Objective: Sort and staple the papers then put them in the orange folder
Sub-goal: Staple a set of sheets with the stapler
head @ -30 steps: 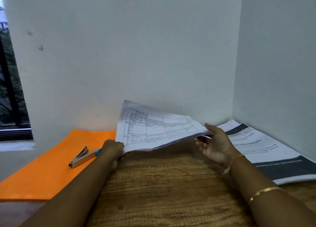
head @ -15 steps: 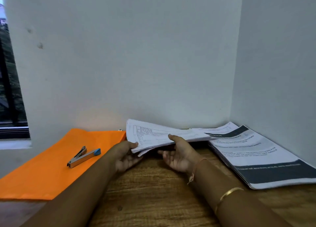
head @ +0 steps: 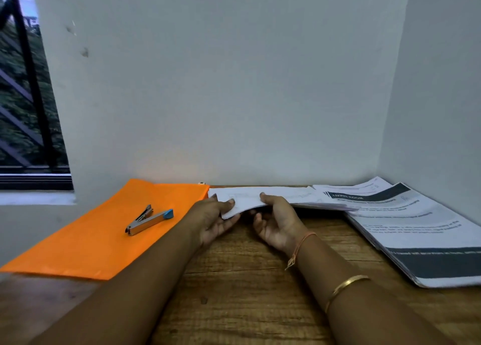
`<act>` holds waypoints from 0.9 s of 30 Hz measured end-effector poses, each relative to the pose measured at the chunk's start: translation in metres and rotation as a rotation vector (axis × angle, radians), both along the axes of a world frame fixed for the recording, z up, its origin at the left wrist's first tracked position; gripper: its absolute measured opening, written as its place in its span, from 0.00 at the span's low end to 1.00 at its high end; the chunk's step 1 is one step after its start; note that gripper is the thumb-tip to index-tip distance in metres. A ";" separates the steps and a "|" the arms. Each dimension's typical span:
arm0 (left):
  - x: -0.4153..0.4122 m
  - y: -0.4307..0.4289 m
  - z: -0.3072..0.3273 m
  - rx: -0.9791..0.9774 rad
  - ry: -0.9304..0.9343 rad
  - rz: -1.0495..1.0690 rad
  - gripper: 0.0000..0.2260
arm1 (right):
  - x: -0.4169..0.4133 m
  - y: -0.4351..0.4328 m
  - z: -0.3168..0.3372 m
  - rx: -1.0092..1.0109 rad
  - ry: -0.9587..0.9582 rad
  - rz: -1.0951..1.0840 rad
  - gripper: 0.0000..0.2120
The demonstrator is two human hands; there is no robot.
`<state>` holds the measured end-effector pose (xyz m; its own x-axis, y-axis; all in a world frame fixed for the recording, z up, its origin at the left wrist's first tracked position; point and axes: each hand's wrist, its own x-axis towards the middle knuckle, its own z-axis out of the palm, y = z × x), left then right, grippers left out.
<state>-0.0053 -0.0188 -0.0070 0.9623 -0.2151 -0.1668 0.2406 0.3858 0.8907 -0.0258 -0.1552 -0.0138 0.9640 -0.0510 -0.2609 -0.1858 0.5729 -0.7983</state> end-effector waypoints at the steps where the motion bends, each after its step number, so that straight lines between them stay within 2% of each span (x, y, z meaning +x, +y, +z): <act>1: -0.001 0.000 0.000 0.020 -0.014 -0.001 0.11 | -0.001 0.001 0.000 -0.032 -0.009 0.024 0.09; 6: -0.001 0.004 0.001 0.067 -0.033 -0.033 0.10 | -0.007 0.007 0.000 -0.198 -0.061 0.166 0.13; 9: 0.001 0.008 0.003 0.118 -0.028 -0.053 0.08 | -0.008 0.010 0.000 -0.231 -0.078 0.162 0.12; 14: 0.001 0.017 0.011 0.344 -0.033 -0.037 0.06 | -0.007 0.012 0.000 -0.252 -0.070 0.134 0.10; 17: 0.012 0.032 0.013 0.675 -0.169 0.112 0.04 | -0.007 0.012 0.000 -0.251 -0.054 0.128 0.08; 20: 0.027 0.062 0.010 1.376 -0.387 0.331 0.01 | -0.005 0.013 0.000 -0.265 -0.040 0.139 0.07; 22: 0.031 0.084 0.005 1.743 -0.320 0.379 0.11 | -0.002 0.013 -0.001 -0.264 -0.032 0.141 0.07; 24: 0.030 0.100 -0.002 1.916 -0.235 0.361 0.16 | 0.000 0.014 -0.002 -0.260 -0.034 0.140 0.06; 27: 0.036 0.116 -0.014 1.907 -0.162 0.300 0.15 | 0.001 0.014 -0.003 -0.253 -0.041 0.138 0.06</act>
<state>0.0310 0.0973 -0.0211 0.9555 0.2624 0.1349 0.2461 -0.9610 0.1259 -0.0252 -0.1416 -0.0166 0.9759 0.0224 -0.2172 -0.2125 0.3258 -0.9212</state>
